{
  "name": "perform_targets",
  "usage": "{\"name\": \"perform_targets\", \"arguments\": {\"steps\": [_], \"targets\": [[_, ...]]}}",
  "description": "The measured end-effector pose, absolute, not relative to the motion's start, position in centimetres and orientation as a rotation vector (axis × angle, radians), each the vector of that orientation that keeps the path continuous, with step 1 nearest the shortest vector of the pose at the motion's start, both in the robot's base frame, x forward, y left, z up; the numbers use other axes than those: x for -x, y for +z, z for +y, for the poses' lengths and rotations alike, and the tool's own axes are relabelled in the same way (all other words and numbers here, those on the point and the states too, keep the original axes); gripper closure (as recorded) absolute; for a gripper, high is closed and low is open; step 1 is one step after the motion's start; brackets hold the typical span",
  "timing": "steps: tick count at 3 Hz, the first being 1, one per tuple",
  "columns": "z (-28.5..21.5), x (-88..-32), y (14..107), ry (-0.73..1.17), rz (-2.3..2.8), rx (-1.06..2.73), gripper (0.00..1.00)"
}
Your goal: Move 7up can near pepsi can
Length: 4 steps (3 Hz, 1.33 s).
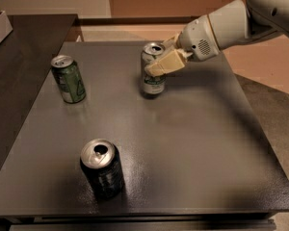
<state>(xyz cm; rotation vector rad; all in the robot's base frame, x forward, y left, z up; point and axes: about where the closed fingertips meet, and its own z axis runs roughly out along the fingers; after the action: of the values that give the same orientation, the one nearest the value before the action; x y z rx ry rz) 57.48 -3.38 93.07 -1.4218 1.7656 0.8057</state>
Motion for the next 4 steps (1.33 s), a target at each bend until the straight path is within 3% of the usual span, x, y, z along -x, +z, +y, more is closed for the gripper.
{"name": "perform_targets", "arguments": {"steps": [2,4], "targets": [[-3.2,-49.4,92.7,0.923,1.680,1.581,1.00],[-2.4,-43.4,92.4,0.884,1.590,1.713,1.00]]}}
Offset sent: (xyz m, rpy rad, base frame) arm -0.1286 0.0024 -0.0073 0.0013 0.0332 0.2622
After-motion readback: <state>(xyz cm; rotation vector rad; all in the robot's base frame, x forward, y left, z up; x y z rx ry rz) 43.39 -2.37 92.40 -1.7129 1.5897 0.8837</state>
